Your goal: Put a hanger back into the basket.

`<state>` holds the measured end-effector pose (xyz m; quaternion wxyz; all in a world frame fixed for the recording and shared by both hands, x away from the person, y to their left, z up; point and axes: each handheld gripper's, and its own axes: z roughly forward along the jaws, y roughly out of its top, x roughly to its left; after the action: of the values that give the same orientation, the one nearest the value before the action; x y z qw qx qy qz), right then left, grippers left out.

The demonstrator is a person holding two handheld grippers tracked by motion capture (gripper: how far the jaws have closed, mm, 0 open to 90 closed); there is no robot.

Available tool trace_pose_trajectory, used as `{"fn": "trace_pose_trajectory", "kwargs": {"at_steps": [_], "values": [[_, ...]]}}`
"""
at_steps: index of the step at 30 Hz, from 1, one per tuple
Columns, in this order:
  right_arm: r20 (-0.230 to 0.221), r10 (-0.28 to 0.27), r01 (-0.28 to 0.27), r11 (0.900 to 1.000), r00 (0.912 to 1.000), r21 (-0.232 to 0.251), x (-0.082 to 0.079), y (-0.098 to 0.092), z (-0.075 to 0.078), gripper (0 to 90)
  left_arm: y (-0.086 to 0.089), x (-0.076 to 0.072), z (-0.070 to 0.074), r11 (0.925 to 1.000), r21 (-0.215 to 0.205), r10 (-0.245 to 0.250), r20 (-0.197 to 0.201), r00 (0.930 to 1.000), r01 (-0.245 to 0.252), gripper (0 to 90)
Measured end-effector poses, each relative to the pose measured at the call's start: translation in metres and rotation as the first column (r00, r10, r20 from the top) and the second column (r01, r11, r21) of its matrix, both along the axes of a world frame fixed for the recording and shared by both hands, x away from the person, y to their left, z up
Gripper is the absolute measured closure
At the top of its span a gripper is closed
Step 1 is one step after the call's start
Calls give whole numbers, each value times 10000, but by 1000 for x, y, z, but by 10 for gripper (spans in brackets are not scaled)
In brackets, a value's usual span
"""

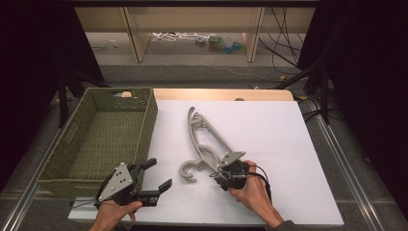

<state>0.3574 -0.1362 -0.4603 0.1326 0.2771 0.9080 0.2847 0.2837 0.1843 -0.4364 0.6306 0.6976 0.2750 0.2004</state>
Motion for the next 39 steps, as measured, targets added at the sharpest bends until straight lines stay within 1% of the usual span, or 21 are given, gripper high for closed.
{"fn": "trace_pose_trajectory", "kwargs": {"at_steps": [3,7,8,9,10,12,15,18,19,20,24,28,29,31,32,33,35,36,37,38,39], "values": [[-273,50,-52,10000,9996,-70,2,1,1,600,0,0,0,10000,-1,-28,7,10000,28,160],[-410,-72,65,9998,9991,-184,3,3,0,631,-2,-1,0,10000,24,-83,-35,10000,83,160],[-344,-10,3,9998,9994,-207,5,4,-1,649,-2,-1,0,9999,40,-112,-10,9999,112,161],[-145,-20,17,9997,9999,-238,6,5,-3,668,-3,0,0,9998,36,-195,76,9998,195,160],[-145,-20,17,9997,9999,-238,6,5,-3,668,-3,0,0,9998,36,-195,76,9998,195,160],[-463,-116,98,9992,9989,-390,5,6,-2,679,-3,0,-1,9996,147,-236,-7,9997,236,160],[-412,-134,116,9990,9991,-423,5,7,-2,708,-4,-1,0,9992,254,-301,91,9995,299,161],[-444,-259,237,9985,9987,-502,5,8,-1,738,-4,-2,-1,9992,289,-287,28,9996,286,160],[-406,-218,196,9983,9989,-540,5,8,-1,744,-4,-2,-1,9988,374,-303,66,9995,300,160],[-403,-207,184,9983,9990,-554,5,8,1,756,-4,-2,-1,9992,295,-269,69,9996,267,160],[-320,-139,116,9973,9994,-719,5,7,4,798,-4,-2,-1,9992,318,-240,-23,9997,241,160],[-205,58,-73,9971,9998,-758,4,6,9,796,-4,-2,-1,9990,364,-270,54,9996,268,160],[-234,71,-88,9972,9997,-738,4,6,11,796,-5,-1,-2,9990,298,-338,101,9994,335,161],[-271,101,-124,9962,9996,-865,3,5,12,795,-5,-2,-2,9988,379,-302,109,9995,297,160],[-125,202,-211,9963,9997,-833,4,4,14,795,-5,-3,-1,9992,356,-204,-3,9998,204,160],[-45,194,-197,9965,9998,-817,4,3,16,796,-5,-2,-1,9992,359,-193,49,9998,191,161],[-104,212,-220,9960,9997,-860,3,1,20,798,-5,-2,-1,9991,377,-192,65,9998,190,162],[-44,276,-279,9958,9996,-868,4,-1,22,801,-4,-2,-1,9990,408,-174,98,9998,170,162],[155,294,-279,9955,9994,-901,5,-4,24,806,-4,-2,-1,9990,422,-160,128,9998,155,162],[276,192,-168,9961,9994,-862,5,-7,28,814,-4,-2,0,9992,387,-131,162,9998,125,163],[276,192,-168,9961,9994,-862,5,-7,28,814,-4,-2,0,9992,387,-131,162,9998,125,163]]}}
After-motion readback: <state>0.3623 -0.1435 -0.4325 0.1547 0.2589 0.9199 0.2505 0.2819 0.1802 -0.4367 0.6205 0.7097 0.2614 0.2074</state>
